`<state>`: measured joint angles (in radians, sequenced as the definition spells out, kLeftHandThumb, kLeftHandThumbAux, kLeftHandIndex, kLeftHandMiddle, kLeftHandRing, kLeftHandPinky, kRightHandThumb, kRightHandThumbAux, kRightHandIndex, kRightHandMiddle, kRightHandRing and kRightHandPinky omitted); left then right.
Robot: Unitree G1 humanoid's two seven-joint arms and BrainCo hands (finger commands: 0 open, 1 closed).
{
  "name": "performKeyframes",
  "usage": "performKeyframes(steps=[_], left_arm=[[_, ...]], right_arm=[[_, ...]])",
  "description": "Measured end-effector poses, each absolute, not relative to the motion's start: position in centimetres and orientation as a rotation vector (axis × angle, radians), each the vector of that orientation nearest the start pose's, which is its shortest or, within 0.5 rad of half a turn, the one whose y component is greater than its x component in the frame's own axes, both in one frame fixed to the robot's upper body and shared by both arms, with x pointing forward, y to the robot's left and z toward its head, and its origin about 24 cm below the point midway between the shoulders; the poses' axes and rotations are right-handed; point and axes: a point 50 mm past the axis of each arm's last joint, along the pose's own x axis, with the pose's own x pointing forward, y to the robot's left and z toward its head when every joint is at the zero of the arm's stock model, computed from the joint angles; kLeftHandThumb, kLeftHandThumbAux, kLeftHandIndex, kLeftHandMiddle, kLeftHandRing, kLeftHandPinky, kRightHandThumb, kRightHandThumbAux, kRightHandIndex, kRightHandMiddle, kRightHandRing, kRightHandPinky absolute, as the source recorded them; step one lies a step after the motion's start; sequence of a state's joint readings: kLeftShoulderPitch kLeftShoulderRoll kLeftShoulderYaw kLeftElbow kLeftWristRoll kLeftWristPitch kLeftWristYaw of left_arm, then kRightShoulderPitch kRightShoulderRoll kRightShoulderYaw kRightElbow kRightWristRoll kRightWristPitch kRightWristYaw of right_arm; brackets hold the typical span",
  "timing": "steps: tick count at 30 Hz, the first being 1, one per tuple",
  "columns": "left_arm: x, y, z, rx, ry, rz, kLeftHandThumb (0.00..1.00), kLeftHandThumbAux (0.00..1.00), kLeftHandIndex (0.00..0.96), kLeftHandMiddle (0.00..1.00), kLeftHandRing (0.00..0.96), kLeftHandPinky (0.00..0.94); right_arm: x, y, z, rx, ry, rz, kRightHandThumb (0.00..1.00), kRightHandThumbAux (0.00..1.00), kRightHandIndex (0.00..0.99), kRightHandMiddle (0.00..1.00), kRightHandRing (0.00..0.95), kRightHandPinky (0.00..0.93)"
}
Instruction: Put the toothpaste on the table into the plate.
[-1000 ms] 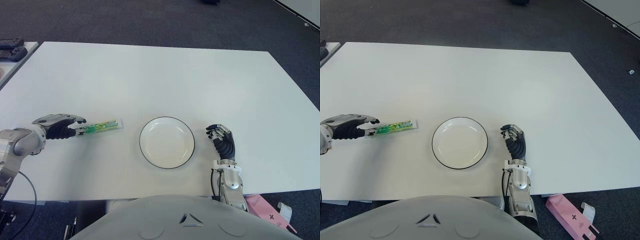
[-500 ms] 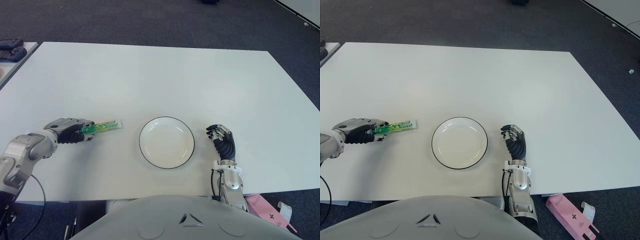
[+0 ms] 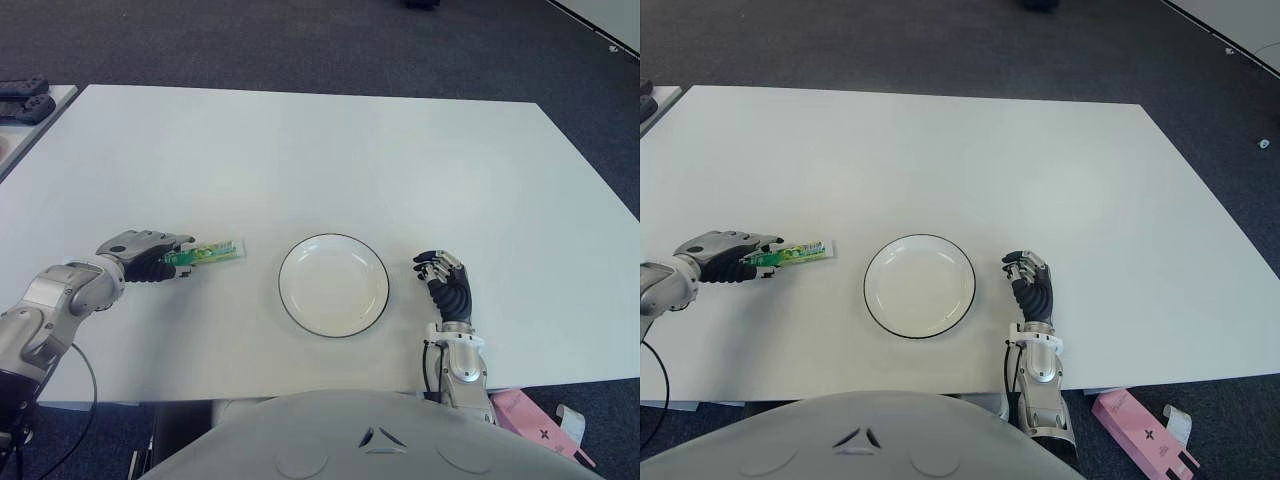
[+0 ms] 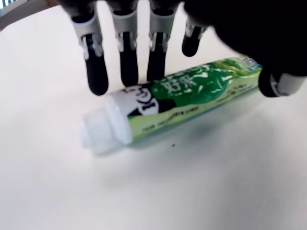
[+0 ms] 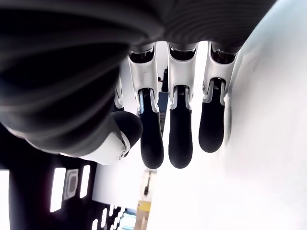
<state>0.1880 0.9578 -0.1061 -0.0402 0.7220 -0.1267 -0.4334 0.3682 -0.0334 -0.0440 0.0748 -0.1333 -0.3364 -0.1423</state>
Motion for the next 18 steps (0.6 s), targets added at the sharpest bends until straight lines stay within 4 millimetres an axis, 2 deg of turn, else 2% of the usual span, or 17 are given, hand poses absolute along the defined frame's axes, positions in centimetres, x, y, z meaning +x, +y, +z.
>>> performKeyframes(steps=[2, 12, 18], left_arm=[[20.6, 28.2, 5.2, 1.622, 0.407, -0.676, 0.405, 0.224, 0.074, 0.151, 0.204, 0.28], [20.6, 27.3, 4.6, 1.632, 0.382, -0.707, 0.408, 0.216, 0.071, 0.158, 0.205, 0.293], [20.7, 26.7, 3.8, 1.675, 0.346, -0.707, 0.389, 0.217, 0.064, 0.147, 0.156, 0.191]], right_arm=[[16.2, -18.9, -1.5, -0.189, 0.091, -0.225, 0.714, 0.729, 0.428, 0.482, 0.487, 0.491], [15.9, -18.9, -1.4, -0.19, 0.095, -0.23, 0.713, 0.729, 0.428, 0.483, 0.485, 0.487], [15.7, -18.9, -1.3, -0.191, 0.099, -0.234, 0.713, 0.729, 0.428, 0.482, 0.481, 0.486]])
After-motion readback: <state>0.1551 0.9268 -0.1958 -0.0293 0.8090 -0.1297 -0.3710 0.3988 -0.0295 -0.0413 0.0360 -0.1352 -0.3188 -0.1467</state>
